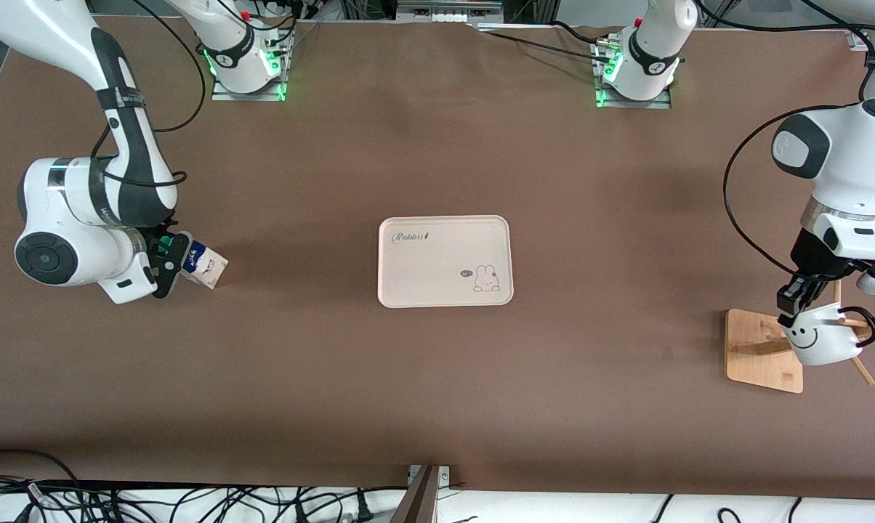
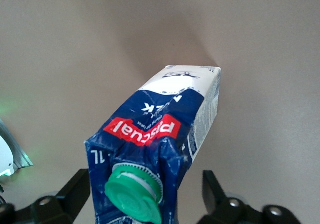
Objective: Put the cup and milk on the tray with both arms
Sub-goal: 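Lift the carton with the right gripper while the left gripper grasps the mug rim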
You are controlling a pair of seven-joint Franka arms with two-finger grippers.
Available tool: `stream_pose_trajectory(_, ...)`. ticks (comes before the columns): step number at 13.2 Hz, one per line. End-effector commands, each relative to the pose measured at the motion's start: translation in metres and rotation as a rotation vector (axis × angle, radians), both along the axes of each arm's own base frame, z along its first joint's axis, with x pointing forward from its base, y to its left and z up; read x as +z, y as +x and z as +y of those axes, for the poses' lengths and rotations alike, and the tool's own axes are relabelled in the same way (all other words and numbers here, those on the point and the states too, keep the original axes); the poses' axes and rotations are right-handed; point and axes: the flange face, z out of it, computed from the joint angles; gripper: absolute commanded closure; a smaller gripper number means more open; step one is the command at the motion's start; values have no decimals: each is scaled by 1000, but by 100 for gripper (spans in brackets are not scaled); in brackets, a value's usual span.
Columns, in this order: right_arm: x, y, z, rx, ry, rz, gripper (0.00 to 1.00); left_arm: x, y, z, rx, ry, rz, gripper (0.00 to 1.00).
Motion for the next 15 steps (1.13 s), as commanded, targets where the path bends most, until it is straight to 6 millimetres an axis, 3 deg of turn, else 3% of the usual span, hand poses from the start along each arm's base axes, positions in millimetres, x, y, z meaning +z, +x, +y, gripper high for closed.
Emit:
stream_pose_trajectory(1,8,-8,0,12,7,-2,41,4,5,3,2,-2,-6,98)
stream_pose_trajectory(4,7,-8,2,12,9,-2,50,6,5,1,-1,0,-9,100)
stream_pose_trajectory(8,15,-9,4,13,13,2,50,15,2,-5,-16,-7,28,100)
stream_pose_trajectory(10,35,-12,8,-18,52,12,51,25,3,-12,-30,-15,57,100)
stream_pose_trajectory(15,91,-17,14,-157,125,24,54,72,16,-41,-115,1,251,100)
